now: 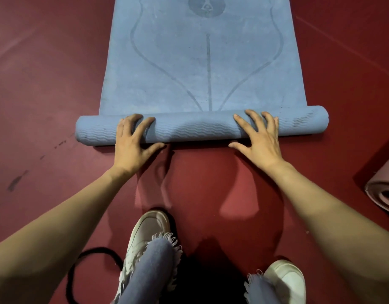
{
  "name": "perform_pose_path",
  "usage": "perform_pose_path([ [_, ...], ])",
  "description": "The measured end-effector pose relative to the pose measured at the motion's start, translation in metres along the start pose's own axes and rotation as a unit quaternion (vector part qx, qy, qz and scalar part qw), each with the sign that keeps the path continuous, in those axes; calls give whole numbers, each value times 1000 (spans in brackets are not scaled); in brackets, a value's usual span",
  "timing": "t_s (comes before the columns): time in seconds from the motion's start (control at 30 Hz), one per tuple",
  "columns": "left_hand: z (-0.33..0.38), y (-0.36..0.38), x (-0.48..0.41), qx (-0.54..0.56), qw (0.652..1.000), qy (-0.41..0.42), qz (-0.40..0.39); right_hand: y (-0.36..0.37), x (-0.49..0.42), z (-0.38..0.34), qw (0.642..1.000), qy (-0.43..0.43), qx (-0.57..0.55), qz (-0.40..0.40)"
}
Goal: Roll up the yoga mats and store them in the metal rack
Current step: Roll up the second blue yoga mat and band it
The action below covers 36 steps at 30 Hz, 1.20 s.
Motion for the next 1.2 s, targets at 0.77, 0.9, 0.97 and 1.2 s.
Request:
perform_pose_path([
  [0.77, 13, -2, -21, -70, 995, 30, -60, -8, -22, -3, 998, 48, 13, -23],
  [0.9, 30, -8, 20, -71, 996, 38, -38, -15, 17, -2, 999, 43, 22, 0],
  [0.97, 36, -12, 41, -64, 997, 30, -35, -19, 38, -5, 999, 42, 25, 10],
  [1.2, 38, -22, 79, -54, 996, 31, -68, -22, 82, -16, 999, 35, 28, 10],
])
Point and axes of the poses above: each hand's wrist, its own x-axis away from the middle knuckle, its own y-axis out of the palm, z = x × y, the point moved 8 cm from there along -x, towards the middle knuckle, and after that the axes turned 3 degrees about z, right-handed, at the moved point
